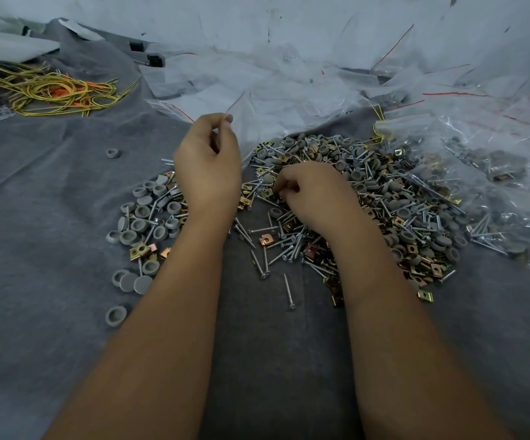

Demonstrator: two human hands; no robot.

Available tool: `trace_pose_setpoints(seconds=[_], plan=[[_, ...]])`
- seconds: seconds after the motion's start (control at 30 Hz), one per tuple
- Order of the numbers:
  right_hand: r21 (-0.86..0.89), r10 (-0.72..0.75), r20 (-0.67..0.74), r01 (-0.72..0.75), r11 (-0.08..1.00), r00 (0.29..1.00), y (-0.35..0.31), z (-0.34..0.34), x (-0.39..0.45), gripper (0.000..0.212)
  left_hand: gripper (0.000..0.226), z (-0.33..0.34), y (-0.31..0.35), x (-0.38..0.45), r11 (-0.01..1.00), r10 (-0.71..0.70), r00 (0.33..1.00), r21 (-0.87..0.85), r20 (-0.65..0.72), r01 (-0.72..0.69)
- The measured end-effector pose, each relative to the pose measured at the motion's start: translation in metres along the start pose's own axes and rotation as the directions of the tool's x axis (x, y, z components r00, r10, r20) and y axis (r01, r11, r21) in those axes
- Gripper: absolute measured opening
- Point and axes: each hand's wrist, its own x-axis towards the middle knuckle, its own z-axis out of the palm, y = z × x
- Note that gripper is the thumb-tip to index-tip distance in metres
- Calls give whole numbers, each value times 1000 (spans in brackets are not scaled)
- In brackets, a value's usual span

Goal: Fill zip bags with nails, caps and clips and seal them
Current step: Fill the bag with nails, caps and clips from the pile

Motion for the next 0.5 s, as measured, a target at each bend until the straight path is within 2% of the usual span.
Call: trace_pose_setpoints(seconds=[0.17, 0.33, 0.5], plan=[[19, 31, -8, -31, 999, 999, 2, 6, 4, 33, 15, 5, -5, 0, 997, -60, 990, 60, 129, 52], [99, 8, 67, -14, 995, 998, 5, 1, 5, 43, 13, 7, -7, 0, 990, -110, 978, 106, 177, 92], [18, 5, 116, -7, 1000, 993, 3, -4, 4, 32, 13, 7, -9, 1, 988, -118, 975, 123, 190, 95]])
